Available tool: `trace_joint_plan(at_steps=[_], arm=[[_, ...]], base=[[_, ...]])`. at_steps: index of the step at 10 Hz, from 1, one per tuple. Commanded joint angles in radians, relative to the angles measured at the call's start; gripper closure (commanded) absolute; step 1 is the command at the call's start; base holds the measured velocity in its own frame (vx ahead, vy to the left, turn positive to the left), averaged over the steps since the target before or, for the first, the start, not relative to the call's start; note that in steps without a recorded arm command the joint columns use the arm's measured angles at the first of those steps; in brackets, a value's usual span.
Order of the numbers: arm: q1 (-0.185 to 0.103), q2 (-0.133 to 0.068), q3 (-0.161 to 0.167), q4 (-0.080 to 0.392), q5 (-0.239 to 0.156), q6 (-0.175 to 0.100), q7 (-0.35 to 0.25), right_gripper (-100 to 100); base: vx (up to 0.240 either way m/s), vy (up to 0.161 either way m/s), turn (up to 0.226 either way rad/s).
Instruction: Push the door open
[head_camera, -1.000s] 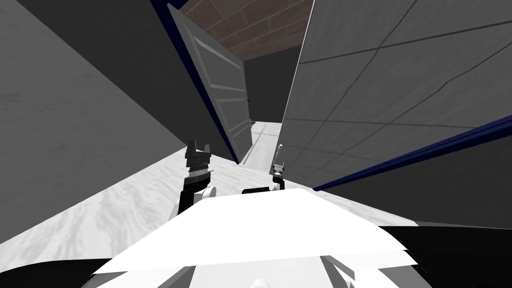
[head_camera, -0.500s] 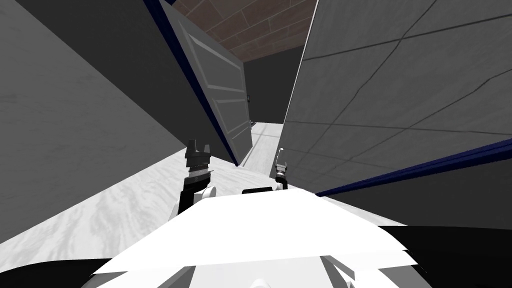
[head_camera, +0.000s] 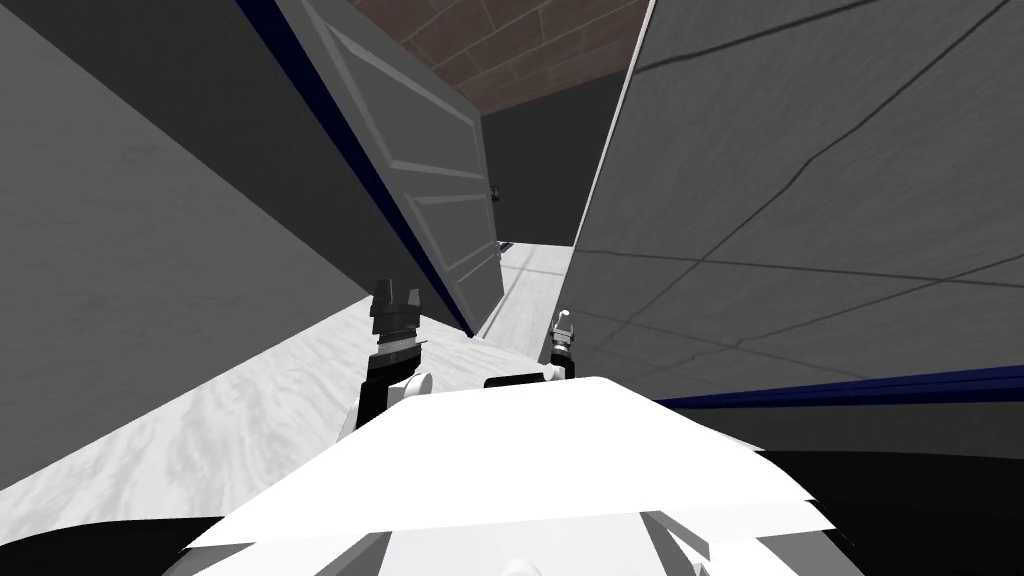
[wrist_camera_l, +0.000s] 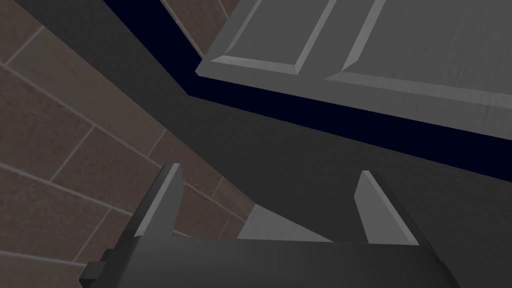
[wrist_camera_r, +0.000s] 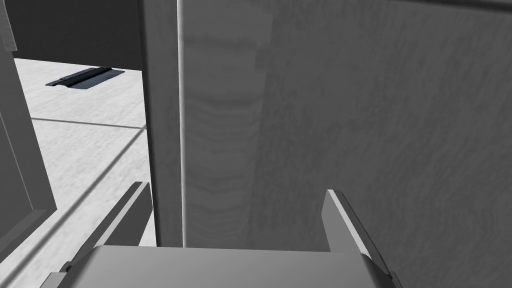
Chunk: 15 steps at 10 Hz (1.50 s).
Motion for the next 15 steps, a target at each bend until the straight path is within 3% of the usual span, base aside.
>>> trace_joint_plan(at_steps=[1,6,15], arm=[[0.001,-0.001,0.0,-0.002,0.0,0.002,0.002,100],[0.001,-0.001,0.0,-0.002,0.0,0.002,0.002,100],[-0.009,-0.045,-0.077,-0.001,-0.057,-0.007,0.018,100]], base=[[-0.012,0.0,-0.007],[-0.007,0.006,0.007],[0.187,-0.012,-0.042]])
